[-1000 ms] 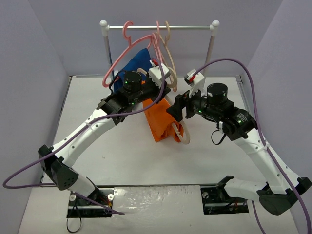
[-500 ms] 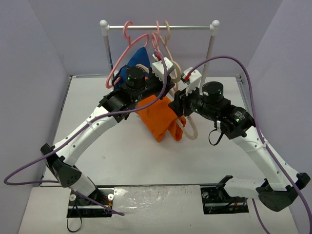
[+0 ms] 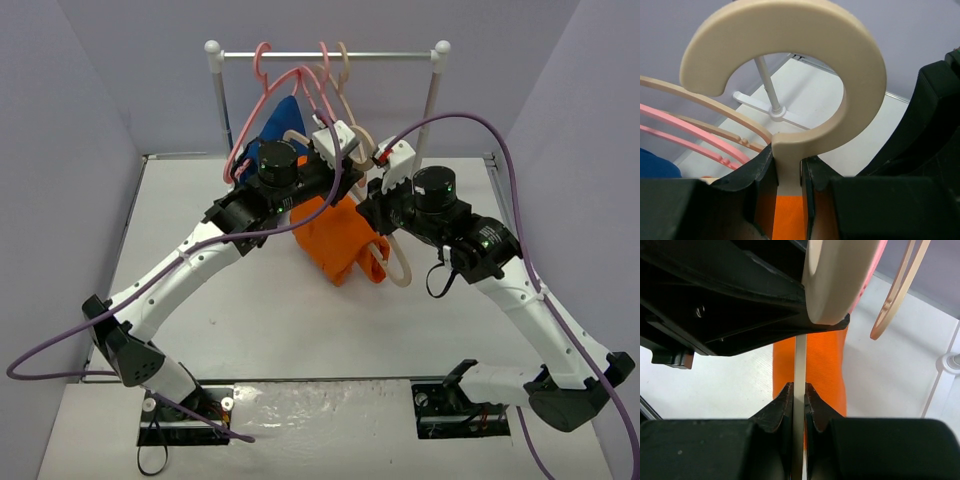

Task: Place the trousers on the hanger
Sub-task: Place the hanger at the clothesline.

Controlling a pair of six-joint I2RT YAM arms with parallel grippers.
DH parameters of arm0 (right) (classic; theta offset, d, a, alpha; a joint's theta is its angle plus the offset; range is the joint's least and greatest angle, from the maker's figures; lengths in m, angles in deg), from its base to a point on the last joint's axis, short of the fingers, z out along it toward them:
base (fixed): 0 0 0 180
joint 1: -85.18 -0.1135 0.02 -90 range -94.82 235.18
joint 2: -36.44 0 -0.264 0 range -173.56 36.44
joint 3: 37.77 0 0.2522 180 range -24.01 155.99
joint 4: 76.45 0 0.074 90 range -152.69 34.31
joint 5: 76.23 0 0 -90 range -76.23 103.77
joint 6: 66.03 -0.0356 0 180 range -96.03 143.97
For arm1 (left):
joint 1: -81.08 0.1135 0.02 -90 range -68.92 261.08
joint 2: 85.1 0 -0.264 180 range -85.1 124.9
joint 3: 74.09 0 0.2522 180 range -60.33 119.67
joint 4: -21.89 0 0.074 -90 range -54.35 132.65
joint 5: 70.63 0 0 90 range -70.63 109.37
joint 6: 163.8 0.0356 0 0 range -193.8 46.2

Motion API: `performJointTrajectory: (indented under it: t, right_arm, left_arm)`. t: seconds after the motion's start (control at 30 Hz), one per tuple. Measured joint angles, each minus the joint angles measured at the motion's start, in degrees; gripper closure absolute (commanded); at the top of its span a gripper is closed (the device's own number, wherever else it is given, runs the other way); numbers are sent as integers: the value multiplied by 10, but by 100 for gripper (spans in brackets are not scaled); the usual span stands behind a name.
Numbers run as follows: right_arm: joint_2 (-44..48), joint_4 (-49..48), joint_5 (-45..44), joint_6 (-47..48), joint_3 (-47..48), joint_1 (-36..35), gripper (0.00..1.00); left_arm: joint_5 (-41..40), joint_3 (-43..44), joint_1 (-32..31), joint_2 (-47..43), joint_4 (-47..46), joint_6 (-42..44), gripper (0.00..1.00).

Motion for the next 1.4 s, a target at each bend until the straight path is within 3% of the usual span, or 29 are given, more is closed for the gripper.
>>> performJointTrajectory:
  t: [0.07, 0.23, 0.33, 0.73, 1.07, 1.4]
  right_arm:
    - [6, 10, -1, -1, 0, 0, 100]
    - [36, 49, -7, -11, -11, -1, 100]
    - [68, 75, -7, -20, -32, -2, 100]
    - [187, 144, -65, -57, -98, -3, 100]
    - [190, 162, -118, -82, -120, -3, 100]
    - [150, 163, -178, -99, -130, 11, 100]
  left_arm:
    - [2, -18, -2, -8, -18, -3, 66]
    - [1, -77, -8, -48, -71, 5, 35]
    - [-6, -110, -9, -84, -85, 7, 28]
    - [-88, -257, -9, -254, -85, 10, 26]
    - [-250, -305, -7, -389, 47, 11, 25]
    - [-340, -335, 23, -417, 126, 5, 22]
